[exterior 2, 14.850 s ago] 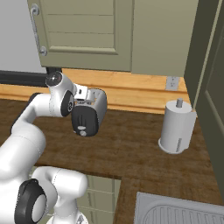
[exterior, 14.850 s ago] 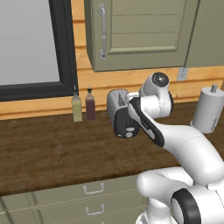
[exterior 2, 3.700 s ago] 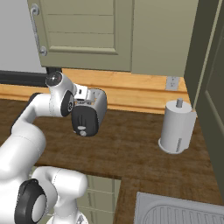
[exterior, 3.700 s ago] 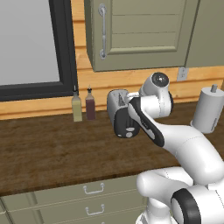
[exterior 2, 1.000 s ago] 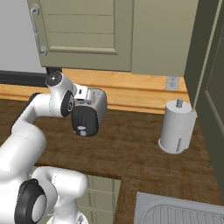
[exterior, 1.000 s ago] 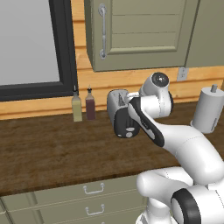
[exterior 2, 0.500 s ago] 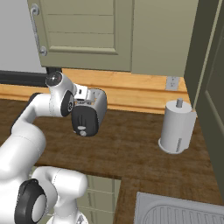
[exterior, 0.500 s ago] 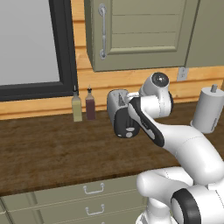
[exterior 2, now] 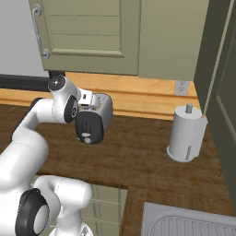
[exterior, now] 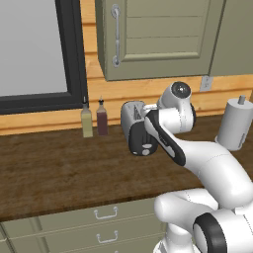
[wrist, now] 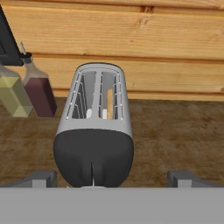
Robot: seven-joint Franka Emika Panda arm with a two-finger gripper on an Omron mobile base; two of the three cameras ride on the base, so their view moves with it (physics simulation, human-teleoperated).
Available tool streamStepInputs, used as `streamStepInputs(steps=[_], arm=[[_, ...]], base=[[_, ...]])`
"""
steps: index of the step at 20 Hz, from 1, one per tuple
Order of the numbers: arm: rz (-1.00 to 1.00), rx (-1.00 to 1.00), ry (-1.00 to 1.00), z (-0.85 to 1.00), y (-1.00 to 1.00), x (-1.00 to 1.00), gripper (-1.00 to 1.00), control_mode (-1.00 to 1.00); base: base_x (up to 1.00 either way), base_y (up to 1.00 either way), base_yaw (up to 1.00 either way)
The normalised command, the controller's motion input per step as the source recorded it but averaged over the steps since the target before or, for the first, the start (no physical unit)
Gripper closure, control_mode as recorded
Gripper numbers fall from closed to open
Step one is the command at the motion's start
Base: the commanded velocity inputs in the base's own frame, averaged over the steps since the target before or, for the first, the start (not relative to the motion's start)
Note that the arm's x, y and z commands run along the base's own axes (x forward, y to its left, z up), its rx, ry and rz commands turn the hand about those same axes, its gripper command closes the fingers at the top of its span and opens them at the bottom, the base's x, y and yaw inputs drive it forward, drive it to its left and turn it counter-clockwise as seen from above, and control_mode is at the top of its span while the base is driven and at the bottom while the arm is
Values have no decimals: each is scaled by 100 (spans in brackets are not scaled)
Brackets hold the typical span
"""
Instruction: Start the toaster. Once the lever pops up, take the bread to the plate on the dining counter.
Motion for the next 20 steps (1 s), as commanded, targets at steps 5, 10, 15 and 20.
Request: streamStepInputs(steps=[5,10,15,20], arm=[[0,0,0,0,0,0,-100,-100],[0,0,0,0,0,0,-100,-100],[0,0,0,0,0,0,-100,-100],[0,0,0,0,0,0,-100,-100]], base=[[0,0,0],[0,0,0],[0,0,0],[0,0,0]])
